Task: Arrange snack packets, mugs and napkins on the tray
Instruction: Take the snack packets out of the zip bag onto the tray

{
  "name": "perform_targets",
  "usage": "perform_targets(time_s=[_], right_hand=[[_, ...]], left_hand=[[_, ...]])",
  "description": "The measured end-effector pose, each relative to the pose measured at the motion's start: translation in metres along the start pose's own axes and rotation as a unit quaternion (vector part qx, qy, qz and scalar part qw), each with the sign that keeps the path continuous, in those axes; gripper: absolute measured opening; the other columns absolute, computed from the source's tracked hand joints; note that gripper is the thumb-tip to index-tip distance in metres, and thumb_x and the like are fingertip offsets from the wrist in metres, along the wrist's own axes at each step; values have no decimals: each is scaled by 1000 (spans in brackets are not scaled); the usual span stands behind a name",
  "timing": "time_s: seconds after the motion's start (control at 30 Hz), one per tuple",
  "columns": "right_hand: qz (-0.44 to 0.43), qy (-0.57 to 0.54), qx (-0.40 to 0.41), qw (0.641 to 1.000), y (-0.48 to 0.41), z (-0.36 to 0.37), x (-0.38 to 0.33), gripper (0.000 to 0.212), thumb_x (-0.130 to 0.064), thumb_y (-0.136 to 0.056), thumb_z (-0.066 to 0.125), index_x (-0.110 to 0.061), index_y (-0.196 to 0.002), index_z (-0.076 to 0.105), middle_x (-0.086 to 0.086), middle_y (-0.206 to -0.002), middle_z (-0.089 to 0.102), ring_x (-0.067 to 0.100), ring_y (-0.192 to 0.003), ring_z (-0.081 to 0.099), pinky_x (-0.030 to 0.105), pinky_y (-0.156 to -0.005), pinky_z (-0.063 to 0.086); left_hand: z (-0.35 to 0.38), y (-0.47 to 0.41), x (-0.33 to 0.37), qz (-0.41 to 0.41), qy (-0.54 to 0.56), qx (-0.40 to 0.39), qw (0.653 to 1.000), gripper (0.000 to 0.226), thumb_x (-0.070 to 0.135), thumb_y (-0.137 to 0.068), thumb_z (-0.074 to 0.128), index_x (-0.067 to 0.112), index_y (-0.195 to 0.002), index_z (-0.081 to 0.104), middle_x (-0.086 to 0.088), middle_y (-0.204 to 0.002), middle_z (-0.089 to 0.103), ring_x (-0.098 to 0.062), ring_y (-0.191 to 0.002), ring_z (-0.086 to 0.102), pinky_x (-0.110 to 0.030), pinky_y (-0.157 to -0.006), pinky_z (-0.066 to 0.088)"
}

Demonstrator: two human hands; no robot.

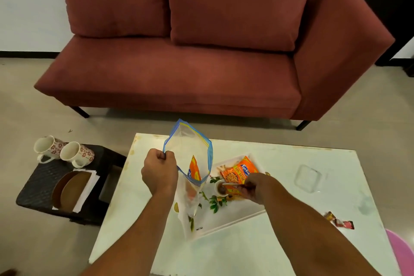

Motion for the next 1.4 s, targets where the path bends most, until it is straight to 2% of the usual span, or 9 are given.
perform_targets(time_s=[0.17,0.27,0.37,0.53,0.77,0.93,1.03,1.13,1.4], right_hand=[[-14,-159,-22,987,-2,-9,4,23,-9,-96,59,0,-116,54,27,-100,69,36,-54,71,38,-47,60],[-100,-22,78,992,20,-19,-23,39,-27,-95,56,-5,-127,55,19,-110,66,34,-83,68,38,-66,58],[-274,124,244,922,75,-12,-72,36,-31,-94,55,-7,-121,57,14,-112,67,31,-95,65,35,-76,51],[-577,264,201,747,207,56,-137,20,-27,-88,55,-20,-88,73,-2,-80,72,15,-72,63,25,-62,45],[-402,635,115,650,229,113,-125,13,-17,-85,54,-12,-80,64,0,-68,72,16,-47,69,34,-70,62],[-281,642,144,698,205,88,-125,47,-24,-95,59,-4,-138,51,8,-137,61,24,-70,77,35,-72,62],[-261,624,135,724,195,79,-125,36,-26,-90,64,-9,-122,65,5,-123,70,22,-95,74,36,-88,59],[-249,582,114,765,183,75,-118,10,-19,-89,64,-12,-86,71,2,-97,78,17,-88,74,32,-86,59],[-360,555,162,732,198,97,-118,15,-14,-79,62,-15,-66,55,3,-83,66,23,-80,65,28,-67,51]], left_hand=[[6,-1,2,6,-8,-4,1000,24,24,-93,64,15,-75,53,-1,-68,61,-22,-63,64,-33,-57,54],[6,3,13,29,-13,-11,999,25,20,-93,65,12,-73,53,3,-62,56,-12,-55,54,-23,-50,39],[7,14,29,53,-15,-28,998,25,18,-92,64,10,-72,52,1,-60,54,-17,-55,53,-29,-52,42],[4,31,65,97,-17,-46,994,24,19,-93,63,10,-74,52,-2,-60,56,-25,-59,57,-36,-55,47],[-2,52,112,155,32,-40,987,25,19,-94,64,13,-74,50,6,-59,53,-8,-50,48,-21,-43,31],[-7,66,137,176,115,-53,976,28,24,-97,64,21,-74,49,11,-60,52,-4,-51,52,-11,-42,38],[-4,71,143,191,164,-81,965,31,22,-99,61,26,-73,45,10,-61,53,-1,-59,55,-14,-44,40],[-1,75,142,201,186,-106,956,31,23,-100,59,29,-74,44,9,-64,56,-4,-60,57,-15,-46,43],[-4,54,121,151,134,-79,976,28,26,-99,61,21,-74,47,9,-63,56,-6,-54,54,-12,-43,38]])
Point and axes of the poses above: each hand's wrist, its own y-axis away from the middle knuckle, its own z-axis out of the palm, x = y × z, the point moved 5 cm from there along -y, towards the middle knuckle
